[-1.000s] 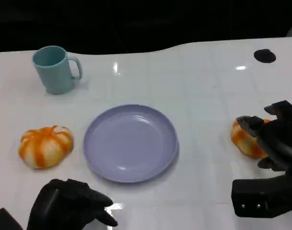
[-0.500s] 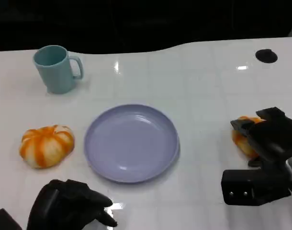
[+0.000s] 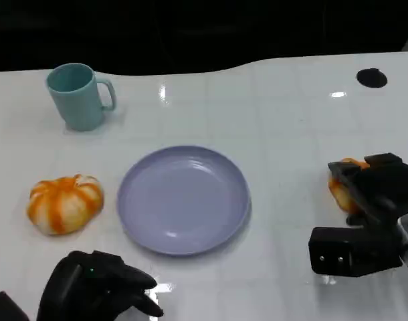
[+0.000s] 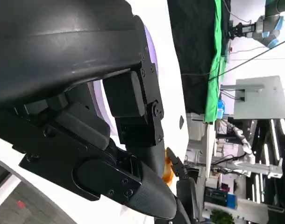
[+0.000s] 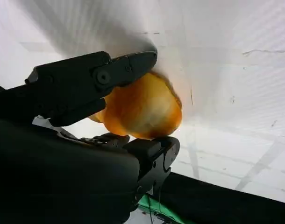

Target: Grasp the bread from the table and place it into the plate.

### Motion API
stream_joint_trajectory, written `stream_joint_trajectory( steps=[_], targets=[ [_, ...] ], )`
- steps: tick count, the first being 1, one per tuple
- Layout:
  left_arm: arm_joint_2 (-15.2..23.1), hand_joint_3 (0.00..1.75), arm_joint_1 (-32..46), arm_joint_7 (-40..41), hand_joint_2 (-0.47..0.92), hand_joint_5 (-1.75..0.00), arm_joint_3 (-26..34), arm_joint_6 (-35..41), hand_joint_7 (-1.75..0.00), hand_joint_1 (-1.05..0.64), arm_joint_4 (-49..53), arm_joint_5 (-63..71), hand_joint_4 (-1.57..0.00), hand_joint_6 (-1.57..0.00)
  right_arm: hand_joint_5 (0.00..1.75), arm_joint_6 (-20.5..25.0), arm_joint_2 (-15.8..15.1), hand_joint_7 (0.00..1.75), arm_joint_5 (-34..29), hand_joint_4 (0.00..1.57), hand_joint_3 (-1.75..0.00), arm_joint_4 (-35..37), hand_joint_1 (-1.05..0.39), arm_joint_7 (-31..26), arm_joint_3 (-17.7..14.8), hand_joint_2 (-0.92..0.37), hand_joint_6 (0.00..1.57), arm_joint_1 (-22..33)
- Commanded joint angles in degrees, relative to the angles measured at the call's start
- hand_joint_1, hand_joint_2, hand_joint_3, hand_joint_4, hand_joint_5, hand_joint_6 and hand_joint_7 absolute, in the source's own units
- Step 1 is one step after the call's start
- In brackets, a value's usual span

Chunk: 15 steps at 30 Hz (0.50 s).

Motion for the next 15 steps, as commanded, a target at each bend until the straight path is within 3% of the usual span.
stream_joint_trajectory(
  steps=[1,2,3,4,5,6,8,11,14,15],
  targets=[
    [1.17,0.0,0.56,0.27,0.81,-0.33,0.29,-0.15,-0.08,-1.05,-0.53,0.5,-1.57,-1.57,0.14,-2.55,-0.33,0.03,4.53,0.54,0.0,1.81,-0.39,-1.89,-1.54,-0.88,0.51,-0.24],
    [1.19,0.0,0.6,0.27,0.81,-0.33,0.3,-0.04,-0.08,-1.05,-0.59,0.45,-1.57,-1.57,0.18,-4.05,-0.35,0.06,5.33,0.79,0.0,2.51,-0.31,-3.95,-1.76,-0.86,0.66,-0.22],
    [1.21,0.0,0.63,0.25,0.81,-0.33,0.3,0.05,-0.08,-1.05,-0.65,0.4,-1.57,-1.57,0.34,-5.14,-0.4,0.05,5.83,0.91,0.0,3.14,-0.26,-5.51,-1.77,-0.85,0.79,-0.27],
    [1.2,0.0,0.68,0.19,0.81,-0.33,0.31,0.22,-0.08,-1.05,-0.75,0.24,-1.57,-1.57,0.53,-7.09,-0.45,0.03,6.6,0.92,0.0,4.03,-0.23,-7.49,-1.98,-0.85,0.86,-0.33],
    [1.17,0.0,0.71,0.1,0.81,-0.33,0.33,0.3,-0.08,-1.05,-0.79,0.09,-1.57,-1.57,1.05,-8.73,-0.44,0.05,7.32,0.91,0.0,4.91,-0.17,-9.08,-2.2,-0.85,1.03,-0.41],
    [1.16,0.0,0.73,0.04,0.8,-0.33,0.34,0.3,-0.08,-1.05,-0.81,0.01,-1.57,-1.57,1.29,-10.05,-0.45,0.07,7.92,0.89,0.0,5.65,-0.13,-10.24,-2.29,-0.85,1.12,-0.52],
    [1.16,0.0,0.8,0.03,0.8,-0.33,0.35,0.2,-0.08,-1.05,-0.83,0.02,-1.57,-1.57,1.52,-12.19,-0.7,0.1,8.33,0.88,0.0,6.95,-0.1,-12.14,-1.99,-0.85,1.27,-0.84],
    [1.14,0.0,0.9,0.26,0.81,-0.33,0.31,0.08,-0.07,-1.05,-0.96,0.25,-1.57,-1.57,1.64,-14.51,-0.84,0.15,8.27,0.89,-0.01,8.55,-0.07,-15.21,-1.54,-0.86,1.35,-1.3],
    [1.22,0.0,0.93,0.17,0.81,-0.33,0.28,0.34,-0.07,-1.05,-1.06,0.17,-1.57,-1.57,1.74,-15.54,-0.69,1.01,7.8,0.85,-0.01,10.22,-0.07,-17.52,-1.0,-0.89,0.99,-1.97],
    [1.22,0.0,0.94,0.12,0.81,-0.33,0.28,0.54,-0.07,-1.05,-1.15,0.06,-1.57,-1.57,1.74,-15.96,-0.62,1.09,7.81,0.85,-0.01,10.68,-0.07,-18.34,-0.91,-0.89,0.95,-2.13]
  ],
)
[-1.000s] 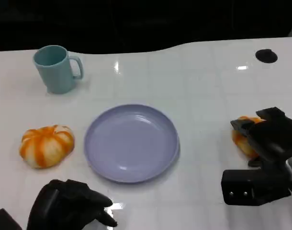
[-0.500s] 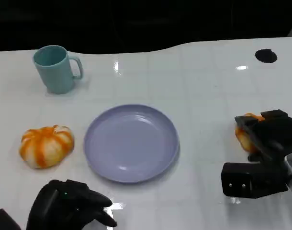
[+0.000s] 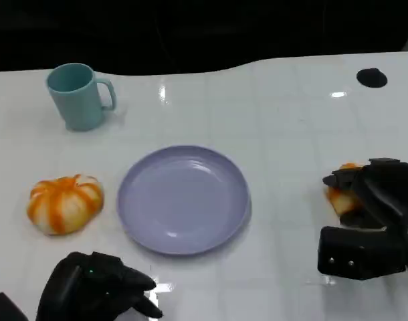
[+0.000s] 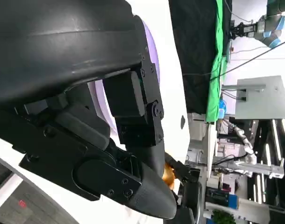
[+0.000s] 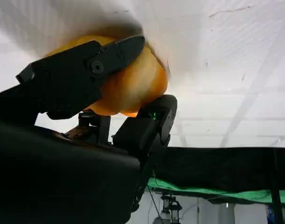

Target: Grasp the bread from the table and place it into the plate.

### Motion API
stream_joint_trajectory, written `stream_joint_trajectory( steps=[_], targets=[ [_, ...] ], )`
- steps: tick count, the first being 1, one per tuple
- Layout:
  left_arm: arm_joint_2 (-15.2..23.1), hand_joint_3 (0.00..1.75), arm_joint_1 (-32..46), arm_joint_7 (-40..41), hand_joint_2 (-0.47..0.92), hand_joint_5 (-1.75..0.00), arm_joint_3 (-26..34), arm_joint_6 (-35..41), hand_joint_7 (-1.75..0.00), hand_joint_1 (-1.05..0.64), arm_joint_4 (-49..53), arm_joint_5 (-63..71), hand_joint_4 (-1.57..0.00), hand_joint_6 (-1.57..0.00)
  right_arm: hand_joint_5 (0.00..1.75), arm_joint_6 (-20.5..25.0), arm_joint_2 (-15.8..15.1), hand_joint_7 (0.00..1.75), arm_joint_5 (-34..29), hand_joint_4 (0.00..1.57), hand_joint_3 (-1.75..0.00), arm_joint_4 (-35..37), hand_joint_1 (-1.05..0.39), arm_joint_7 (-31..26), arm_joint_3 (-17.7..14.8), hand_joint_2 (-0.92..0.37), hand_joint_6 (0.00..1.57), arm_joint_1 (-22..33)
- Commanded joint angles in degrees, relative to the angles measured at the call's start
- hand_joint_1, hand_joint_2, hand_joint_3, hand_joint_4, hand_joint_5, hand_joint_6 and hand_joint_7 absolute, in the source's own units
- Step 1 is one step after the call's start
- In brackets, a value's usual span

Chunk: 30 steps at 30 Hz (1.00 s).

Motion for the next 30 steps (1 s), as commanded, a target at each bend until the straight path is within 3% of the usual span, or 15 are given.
stream_joint_trajectory(
  steps=[1,2,3,5,8,16,20,25,26,27,28,30],
  targets=[
    [1.03,0.0,0.59,0.16,0.81,-0.33,0.28,0.47,-0.07,-1.05,-1.0,0.03,-1.57,-1.57,1.74,-1.28,-0.47,1.21,-0.15,0.86,-0.01,2.45,-0.06,-3.56,0.64,-0.89,0.91,-1.32],
    [1.03,0.0,0.59,0.17,0.81,-0.32,0.29,0.44,-0.07,-1.05,-0.99,0.05,-1.57,-1.57,1.75,-1.29,-0.38,1.33,-0.3,0.86,-0.01,2.85,-0.07,-4.33,0.84,-0.88,0.84,-1.48],
    [1.03,0.0,0.57,0.13,0.81,-0.32,0.31,0.28,-0.07,-1.05,-0.91,0.09,-1.57,-1.57,1.75,-1.3,-0.3,1.34,-0.33,0.86,-0.01,3.13,-0.08,-4.79,0.98,-0.87,0.83,-1.59],
    [1.06,0.0,0.56,0.13,0.81,-0.32,0.33,0.09,-0.07,-1.05,-0.85,0.17,-1.57,-1.57,1.75,-1.6,-0.15,1.19,-0.05,0.86,-0.01,3.39,-0.1,-5.53,1.05,-0.87,0.88,-1.67],
    [1.08,0.0,0.62,0.2,0.81,-0.32,0.32,0.2,-0.06,-1.05,-0.99,0.2,-1.57,-1.57,1.75,-1.97,-0.04,1.16,-0.06,0.87,-0.01,3.6,-0.1,-7.06,1.35,-0.87,0.9,-1.74],
    [1.12,0.0,0.89,0.51,0.81,-0.33,0.22,0.75,-0.07,-1.05,-1.62,0.4,-1.57,-1.57,1.75,-6.58,0.63,1.5,-0.44,0.97,-0.01,3.98,-0.07,-16.28,2.1,-0.85,0.88,-1.85],
    [1.01,0.0,0.8,0.27,0.8,-0.33,0.27,0.96,-0.07,-1.05,-1.44,0.05,-1.57,-1.57,1.75,-7.9,1.01,1.53,0.18,0.98,-0.03,2.34,-0.07,-16.0,1.83,-0.88,0.86,-1.68],
    [0.85,0.0,1.01,-0.03,0.79,-0.33,0.24,1.06,-0.07,-1.05,-1.72,-0.32,-1.57,-1.57,1.75,-9.73,1.5,1.39,1.41,0.99,-0.09,-3.32,-0.05,-13.65,1.22,-0.88,0.93,-0.71],
    [0.84,0.0,1.06,-0.05,0.79,-0.33,0.21,1.11,-0.07,-1.05,-1.81,-0.35,-1.57,-1.57,1.75,-10.1,1.6,1.38,1.65,0.99,-0.39,-4.39,-0.06,-13.16,1.12,-0.73,0.93,-0.54],
    [0.86,0.0,1.11,0.04,0.79,-0.33,0.19,1.19,-0.07,-1.05,-1.91,-0.27,-1.57,-1.57,1.75,-10.9,1.74,1.38,2.07,1.0,-0.89,-5.31,-0.05,-12.8,1.03,-0.46,0.93,-0.41],
    [0.91,0.0,1.15,0.15,0.8,-0.33,0.16,1.3,-0.07,-1.05,-1.99,-0.15,-1.57,-1.57,1.75,-11.55,1.89,1.39,2.4,1.0,-1.08,-6.12,-0.04,-12.48,0.92,-0.36,0.93,-0.28],
    [1.02,0.0,1.12,0.11,0.8,-0.33,0.18,1.37,-0.07,-1.05,-1.91,-0.06,-1.57,-1.57,1.75,-11.82,2.24,1.45,2.88,1.0,-1.28,-8.13,-0.06,-10.99,0.74,-0.27,0.91,0.05]
  ],
)
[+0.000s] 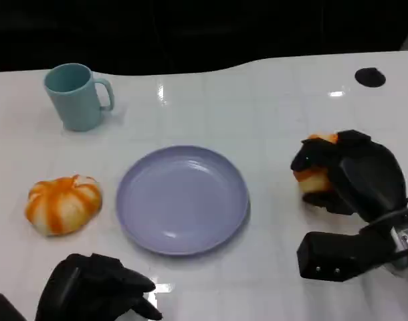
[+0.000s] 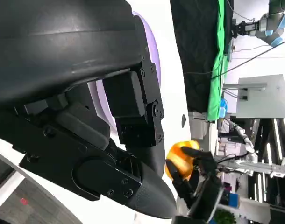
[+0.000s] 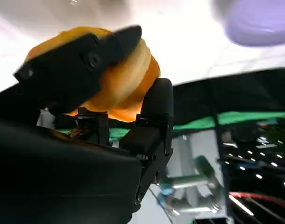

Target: Grasp the bread from the table and place it into the plate.

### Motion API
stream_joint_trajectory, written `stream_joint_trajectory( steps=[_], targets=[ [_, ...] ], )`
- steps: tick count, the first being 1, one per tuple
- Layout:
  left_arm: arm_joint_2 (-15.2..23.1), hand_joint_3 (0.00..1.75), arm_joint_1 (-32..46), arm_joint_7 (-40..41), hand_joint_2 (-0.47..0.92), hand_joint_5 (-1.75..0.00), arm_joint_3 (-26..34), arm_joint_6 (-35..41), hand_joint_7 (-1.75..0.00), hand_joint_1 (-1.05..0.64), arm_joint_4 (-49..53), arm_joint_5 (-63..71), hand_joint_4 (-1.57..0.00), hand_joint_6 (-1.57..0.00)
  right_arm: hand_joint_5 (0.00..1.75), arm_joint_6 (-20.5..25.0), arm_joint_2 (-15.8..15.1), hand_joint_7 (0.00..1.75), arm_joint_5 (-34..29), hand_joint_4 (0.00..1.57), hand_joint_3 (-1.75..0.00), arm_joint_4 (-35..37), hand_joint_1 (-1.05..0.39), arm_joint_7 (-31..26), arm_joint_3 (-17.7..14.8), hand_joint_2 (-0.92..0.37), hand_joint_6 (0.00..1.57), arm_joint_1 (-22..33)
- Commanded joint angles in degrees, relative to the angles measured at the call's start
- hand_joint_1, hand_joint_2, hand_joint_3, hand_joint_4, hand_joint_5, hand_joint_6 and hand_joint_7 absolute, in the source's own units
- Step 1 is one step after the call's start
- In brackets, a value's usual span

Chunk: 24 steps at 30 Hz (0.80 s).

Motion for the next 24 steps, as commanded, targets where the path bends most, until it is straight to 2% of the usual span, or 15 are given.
stream_joint_trajectory(
  steps=[1,8,12,14,20,22,24],
  targets=[
    [0.97,0.0,0.3,0.08,0.8,-0.33,0.25,0.32,-0.07,-1.05,-0.55,0.08,-1.57,-1.57,1.75,-1.35,0.41,1.46,1.64,1.0,-1.3,-4.51,-0.06,2.52,-0.9,-0.26,0.9,0.93],
    [1.12,0.01,0.33,0.21,0.81,-0.32,0.23,0.02,-0.07,-1.05,-0.63,0.45,-1.57,-1.57,1.75,-2.28,3.08,1.46,3.38,1.03,-1.37,-9.92,-0.05,6.19,-1.2,-0.22,0.92,1.47],
    [1.02,0.0,0.35,0.12,0.81,-0.33,0.22,-0.15,-0.07,-1.05,-0.53,0.38,-1.57,-1.57,1.75,-1.79,5.07,1.24,3.71,1.02,-1.42,-11.32,-0.08,7.76,-1.1,-0.21,0.98,1.54],
    [1.03,0.0,0.49,0.18,0.81,-0.33,0.09,0.27,-0.07,-1.05,-0.85,0.39,-1.57,-1.57,1.75,-1.69,6.36,1.22,3.64,1.01,-1.43,-11.65,-0.09,8.36,-0.9,-0.21,0.99,1.37],
    [0.91,0.01,0.7,0.49,0.82,-0.33,-0.03,0.15,-0.07,-1.05,-1.19,0.66,-1.57,-1.57,1.75,-1.85,10.19,1.53,3.17,1.0,-1.42,-11.33,-0.1,9.45,0.07,-0.22,0.87,0.43],
    [0.88,0.01,0.71,0.44,0.82,-0.33,-0.06,0.32,-0.07,-1.05,-1.29,0.56,-1.57,-1.57,1.75,-1.73,11.45,1.52,3.18,0.99,-1.4,-10.84,-0.11,10.02,0.39,-0.22,0.86,0.14],
    [0.83,0.0,0.8,0.66,0.81,-0.33,-0.09,0.45,-0.07,-1.05,-1.5,0.64,-1.57,-1.57,1.75,-1.76,13.13,1.41,3.01,0.99,-1.36,-9.56,-0.1,9.97,0.9,-0.24,0.91,-0.33]
  ],
)
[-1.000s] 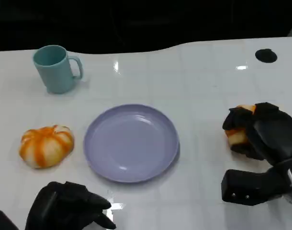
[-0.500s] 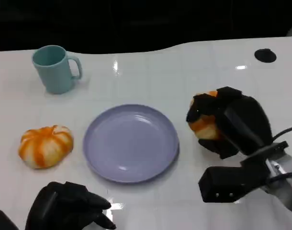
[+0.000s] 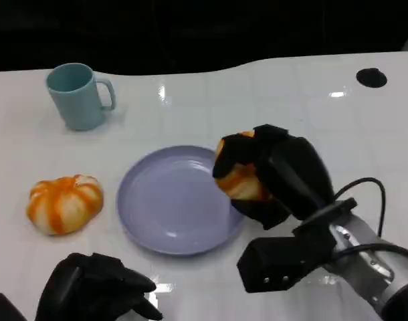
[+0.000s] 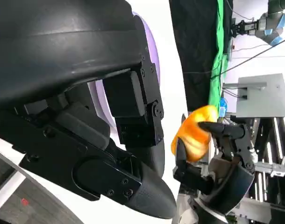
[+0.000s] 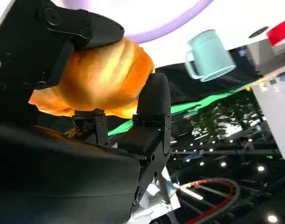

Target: Grasp the bread from the table and place it into the plate.

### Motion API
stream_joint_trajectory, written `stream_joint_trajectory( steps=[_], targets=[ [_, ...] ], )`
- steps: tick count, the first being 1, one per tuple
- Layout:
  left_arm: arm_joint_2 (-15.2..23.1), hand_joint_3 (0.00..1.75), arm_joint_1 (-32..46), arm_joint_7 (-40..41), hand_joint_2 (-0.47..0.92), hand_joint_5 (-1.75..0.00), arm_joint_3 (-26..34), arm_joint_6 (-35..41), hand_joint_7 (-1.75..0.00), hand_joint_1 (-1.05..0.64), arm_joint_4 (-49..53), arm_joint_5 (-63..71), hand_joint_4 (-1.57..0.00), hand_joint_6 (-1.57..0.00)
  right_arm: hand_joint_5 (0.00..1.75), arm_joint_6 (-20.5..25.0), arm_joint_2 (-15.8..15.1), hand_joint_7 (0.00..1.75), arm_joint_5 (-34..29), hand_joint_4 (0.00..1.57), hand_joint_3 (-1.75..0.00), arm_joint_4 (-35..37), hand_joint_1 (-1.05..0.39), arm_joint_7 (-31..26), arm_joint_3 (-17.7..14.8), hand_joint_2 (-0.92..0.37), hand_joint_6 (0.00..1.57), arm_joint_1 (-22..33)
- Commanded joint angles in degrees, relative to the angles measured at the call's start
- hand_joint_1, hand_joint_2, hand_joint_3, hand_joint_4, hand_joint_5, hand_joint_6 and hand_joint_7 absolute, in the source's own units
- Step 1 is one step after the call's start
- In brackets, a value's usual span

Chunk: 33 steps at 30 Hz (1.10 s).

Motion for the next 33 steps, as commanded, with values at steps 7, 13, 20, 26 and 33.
stream_joint_trajectory(
  steps=[7,13,20,26,33],
  targets=[
    [0.58,0.0,0.75,0.6,0.81,-0.33,0.06,0.14,-0.07,-1.05,-0.86,0.32,-1.57,-1.57,1.75,0.37,6.48,1.48,-0.41,0.99,-1.33,6.52,-0.07,-0.59,1.97,-0.27,0.88,-2.77],
    [0.53,0.0,0.95,0.59,0.8,-0.33,0.01,0.48,-0.07,-1.05,-1.27,0.14,-1.57,-1.57,1.43,1.99,6.73,0.75,-2.07,0.89,-1.02,7.11,-0.11,-0.93,2.7,-0.38,0.94,-3.39],
    [0.62,0.0,0.81,0.03,0.8,-0.33,0.02,0.62,-0.07,-1.05,-1.14,-0.24,-1.57,-1.57,0.45,4.3,4.63,0.07,-1.2,0.38,-0.5,2.74,-0.3,9.39,3.41,-0.63,0.61,-2.13],
    [0.71,0.0,0.65,0.22,0.8,-0.32,0.06,0.19,-0.06,-1.05,-0.81,0.15,-1.57,-1.57,0.37,7.45,3.16,0.01,0.82,0.01,-0.04,-3.99,-0.48,19.31,3.28,-0.91,0.36,0.3],
    [0.51,0.0,0.46,0.16,0.8,-0.32,0.04,0.17,-0.06,-1.05,-0.57,0.0,-1.57,-1.57,0.32,7.65,1.17,0.0,3.74,0.0,-0.05,-9.88,-0.54,24.53,1.76,-0.92,0.32,3.45]
  ],
)
